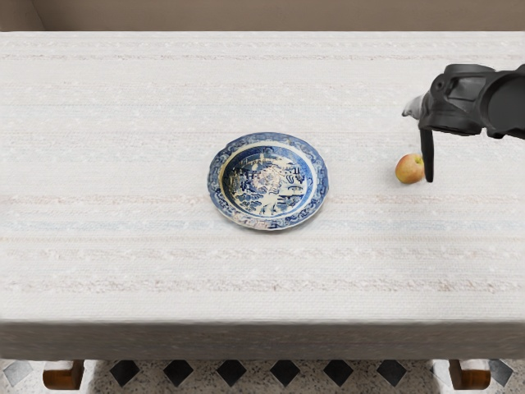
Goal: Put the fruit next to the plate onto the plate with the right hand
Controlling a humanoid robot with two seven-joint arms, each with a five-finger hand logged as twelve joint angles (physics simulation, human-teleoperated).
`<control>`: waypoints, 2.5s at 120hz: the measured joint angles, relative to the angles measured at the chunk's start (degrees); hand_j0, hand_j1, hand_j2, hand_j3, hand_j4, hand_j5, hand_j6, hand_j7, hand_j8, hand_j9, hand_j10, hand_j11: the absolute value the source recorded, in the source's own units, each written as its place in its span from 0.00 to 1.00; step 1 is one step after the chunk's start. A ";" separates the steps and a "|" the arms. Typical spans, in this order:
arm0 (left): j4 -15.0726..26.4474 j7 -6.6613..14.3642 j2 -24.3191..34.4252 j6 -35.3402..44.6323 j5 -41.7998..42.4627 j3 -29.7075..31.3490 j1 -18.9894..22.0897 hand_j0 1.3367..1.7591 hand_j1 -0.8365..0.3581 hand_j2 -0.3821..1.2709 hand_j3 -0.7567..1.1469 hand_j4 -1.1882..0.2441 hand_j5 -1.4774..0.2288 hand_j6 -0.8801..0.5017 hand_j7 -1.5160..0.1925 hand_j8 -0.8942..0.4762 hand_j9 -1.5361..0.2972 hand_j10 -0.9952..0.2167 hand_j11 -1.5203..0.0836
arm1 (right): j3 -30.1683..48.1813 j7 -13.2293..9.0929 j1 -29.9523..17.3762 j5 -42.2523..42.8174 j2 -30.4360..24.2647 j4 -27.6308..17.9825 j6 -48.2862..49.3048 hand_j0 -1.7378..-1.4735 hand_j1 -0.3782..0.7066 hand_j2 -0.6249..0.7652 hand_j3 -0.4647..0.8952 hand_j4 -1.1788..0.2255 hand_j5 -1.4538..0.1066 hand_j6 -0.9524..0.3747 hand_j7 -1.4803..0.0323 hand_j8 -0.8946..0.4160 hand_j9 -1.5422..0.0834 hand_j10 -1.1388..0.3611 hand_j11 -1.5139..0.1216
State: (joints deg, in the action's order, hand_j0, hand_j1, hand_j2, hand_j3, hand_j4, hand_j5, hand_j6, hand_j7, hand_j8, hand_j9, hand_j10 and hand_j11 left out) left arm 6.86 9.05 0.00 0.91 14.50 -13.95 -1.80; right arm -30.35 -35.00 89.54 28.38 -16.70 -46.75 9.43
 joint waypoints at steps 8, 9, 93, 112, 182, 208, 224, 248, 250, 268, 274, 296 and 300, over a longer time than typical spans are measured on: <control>0.00 0.00 0.00 -0.01 0.00 -0.01 0.04 0.76 0.99 0.23 0.40 0.83 0.87 0.64 0.89 0.65 0.84 0.82 0.95 | 0.00 0.00 -1.70 1.32 -0.31 -0.26 -3.48 0.30 0.03 0.45 0.34 0.84 0.93 0.72 0.98 0.68 0.95 0.76 0.93; 0.00 0.00 0.00 -0.01 0.00 -0.01 0.04 0.76 0.99 0.23 0.40 0.83 0.87 0.64 0.89 0.65 0.84 0.82 0.95 | 0.00 0.00 -1.89 1.44 -0.35 -0.40 -3.78 0.30 0.03 0.45 0.34 0.84 0.93 0.72 0.98 0.68 0.95 0.76 0.93; 0.02 0.00 0.00 0.01 0.00 -0.09 0.38 0.76 0.99 0.23 0.40 0.83 0.87 0.64 0.89 0.65 0.84 0.82 0.95 | 0.37 0.00 -10.81 4.83 0.76 -2.54 -22.49 0.30 0.25 0.42 0.34 0.69 0.76 0.56 0.80 0.52 0.78 0.62 0.76; 0.00 0.00 0.00 0.01 0.00 -0.04 0.39 0.76 0.99 0.23 0.40 0.83 0.87 0.64 0.89 0.65 0.84 0.82 0.95 | 0.42 0.00 -10.71 4.83 1.58 -2.62 -22.69 0.30 0.28 0.42 0.34 0.67 0.74 0.54 0.78 0.50 0.76 0.60 0.74; 0.00 0.00 0.00 -0.01 0.00 -0.01 0.31 0.76 0.99 0.23 0.40 0.83 0.87 0.64 0.89 0.65 0.84 0.82 0.95 | 0.46 -0.02 -11.03 4.56 1.84 -3.31 -22.84 0.30 0.53 0.39 0.34 0.51 0.55 0.39 0.61 0.33 0.58 0.45 0.56; 0.00 0.00 0.00 -0.01 -0.01 -0.03 0.32 0.76 0.99 0.23 0.40 0.83 0.87 0.64 0.89 0.65 0.84 0.82 0.95 | 0.72 -0.12 -10.45 4.52 1.61 -4.81 -22.83 0.34 0.62 0.44 0.34 0.49 0.45 0.40 0.58 0.33 0.49 0.38 0.47; 0.00 0.00 0.00 0.00 0.00 -0.03 0.34 0.76 0.99 0.23 0.40 0.83 0.87 0.64 0.89 0.65 0.84 0.82 0.95 | 2.04 -0.04 -9.80 4.83 0.98 -6.48 -22.75 0.34 0.60 0.45 0.34 0.48 0.42 0.40 0.50 0.32 0.46 0.36 0.44; 0.00 0.00 0.00 0.00 0.00 -0.03 0.31 0.76 0.99 0.23 0.40 0.83 0.87 0.64 0.89 0.65 0.84 0.82 0.95 | 3.86 -0.02 -7.81 4.94 -1.62 -11.09 -22.68 0.33 0.59 0.44 0.34 0.49 0.39 0.42 0.44 0.32 0.42 0.34 0.40; 0.00 0.00 0.00 0.00 0.00 -0.03 0.31 0.76 0.99 0.23 0.40 0.83 0.87 0.64 0.89 0.65 0.84 0.82 0.95 | 4.04 -0.01 -7.58 4.95 -1.83 -11.50 -22.67 0.33 0.59 0.44 0.34 0.49 0.39 0.42 0.44 0.32 0.42 0.34 0.40; 0.00 0.00 0.00 -0.01 0.00 -0.03 0.31 0.76 0.99 0.23 0.40 0.83 0.87 0.64 0.89 0.65 0.84 0.82 0.95 | 5.74 -0.01 -5.52 4.98 -3.04 -15.20 -22.63 0.34 0.57 0.42 0.34 0.49 0.37 0.43 0.42 0.32 0.41 0.33 0.39; 0.00 0.00 0.00 0.00 0.00 -0.03 0.31 0.76 0.99 0.23 0.40 0.83 0.87 0.64 0.89 0.65 0.84 0.82 0.95 | 6.32 -0.01 -4.68 4.97 -3.15 -16.50 -22.63 0.34 0.56 0.42 0.34 0.48 0.37 0.43 0.41 0.32 0.40 0.33 0.38; 0.00 0.00 0.00 0.00 0.00 -0.03 0.31 0.76 0.99 0.23 0.40 0.83 0.87 0.64 0.89 0.65 0.84 0.82 0.95 | 9.00 -0.02 -2.17 5.06 -2.39 -20.16 -22.61 0.34 0.55 0.41 0.34 0.48 0.36 0.43 0.40 0.32 0.39 0.32 0.37; 0.00 0.00 0.00 0.00 0.00 -0.03 0.31 0.76 0.99 0.23 0.40 0.83 0.87 0.64 0.89 0.65 0.84 0.82 0.95 | 9.49 -0.02 -1.80 5.09 -1.93 -20.51 -22.60 0.34 0.55 0.41 0.34 0.48 0.35 0.43 0.40 0.32 0.39 0.32 0.37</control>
State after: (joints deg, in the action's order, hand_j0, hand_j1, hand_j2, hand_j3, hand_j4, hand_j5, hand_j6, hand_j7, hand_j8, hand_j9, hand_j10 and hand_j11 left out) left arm 6.86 9.05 0.00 0.91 14.50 -13.98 -1.49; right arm -20.86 -35.02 87.74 33.47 -18.63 -67.26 -13.17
